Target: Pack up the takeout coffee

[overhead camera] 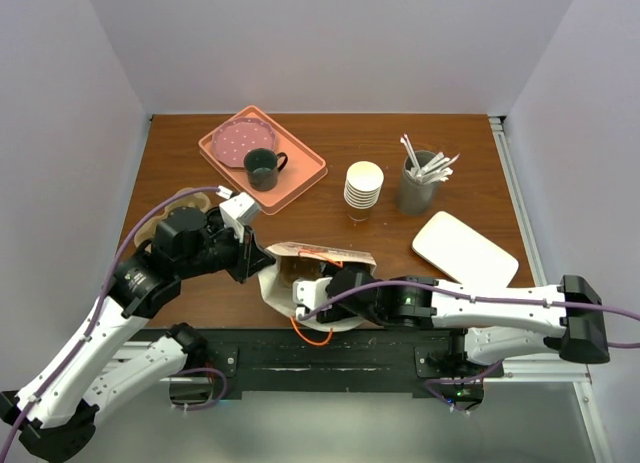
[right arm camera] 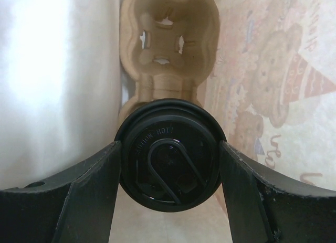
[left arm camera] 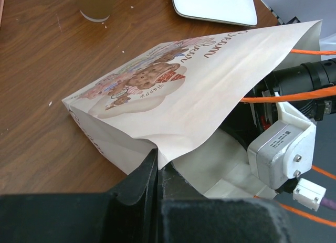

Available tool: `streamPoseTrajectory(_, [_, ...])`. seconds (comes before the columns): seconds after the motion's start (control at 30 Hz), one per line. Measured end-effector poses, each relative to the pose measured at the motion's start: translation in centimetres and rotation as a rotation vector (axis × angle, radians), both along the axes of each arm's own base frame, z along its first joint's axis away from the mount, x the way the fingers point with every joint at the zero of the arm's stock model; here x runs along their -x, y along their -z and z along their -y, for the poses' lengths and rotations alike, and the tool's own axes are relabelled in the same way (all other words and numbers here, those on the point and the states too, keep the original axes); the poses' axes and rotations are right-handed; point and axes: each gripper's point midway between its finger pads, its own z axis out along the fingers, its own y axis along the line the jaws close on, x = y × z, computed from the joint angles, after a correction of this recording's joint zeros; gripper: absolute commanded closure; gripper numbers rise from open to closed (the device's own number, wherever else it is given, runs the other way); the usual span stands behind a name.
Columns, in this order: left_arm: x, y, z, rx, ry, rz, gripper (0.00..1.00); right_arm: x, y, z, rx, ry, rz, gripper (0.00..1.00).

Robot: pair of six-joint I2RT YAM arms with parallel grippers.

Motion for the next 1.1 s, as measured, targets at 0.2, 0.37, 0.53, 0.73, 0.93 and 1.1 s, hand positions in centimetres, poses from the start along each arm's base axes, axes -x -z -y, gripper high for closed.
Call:
streamPoseTrajectory(0.2, [0.0, 0.5, 0.0, -0.012, -0.001, -0.018, 0.73, -0.2, 1.2, -0.5, 0.030, 0.004, -0.006, 0.66])
streamPoseTrajectory(0.37, [-0.2, 1.0, 0.3, -0.024, 0.007, -0.039, 1.00, -0.9, 1.3, -0.7, 0.018, 0.024, -0.004, 0.66])
streamPoseTrajectory(0.53, [-0.2, 1.3, 0.7, -0.026, 0.024, -0.050, 1.00, -2.3, 1.2, -0.2, 0.004, 0.067, -0.009, 0.66])
streamPoseTrajectory(0.73, [0.1, 1.2, 1.0, -0.013, 0.051, -0.058, 1.00, -2.9, 1.1, -0.4, -0.018, 0.055, -0.017, 0.66])
streamPoseTrajectory(0.93, [0.2, 1.2, 1.2, -0.009, 0.063, -0.064, 1.00, -2.9, 1.1, -0.9, -0.035, 0.023, -0.034, 0.66])
streamPoseTrajectory(1.1, [0.4, 1.2, 1.3, -0.007, 0.072, -0.069, 1.00, -2.6, 1.3, -1.4, -0.040, -0.010, -0.060, 0.66])
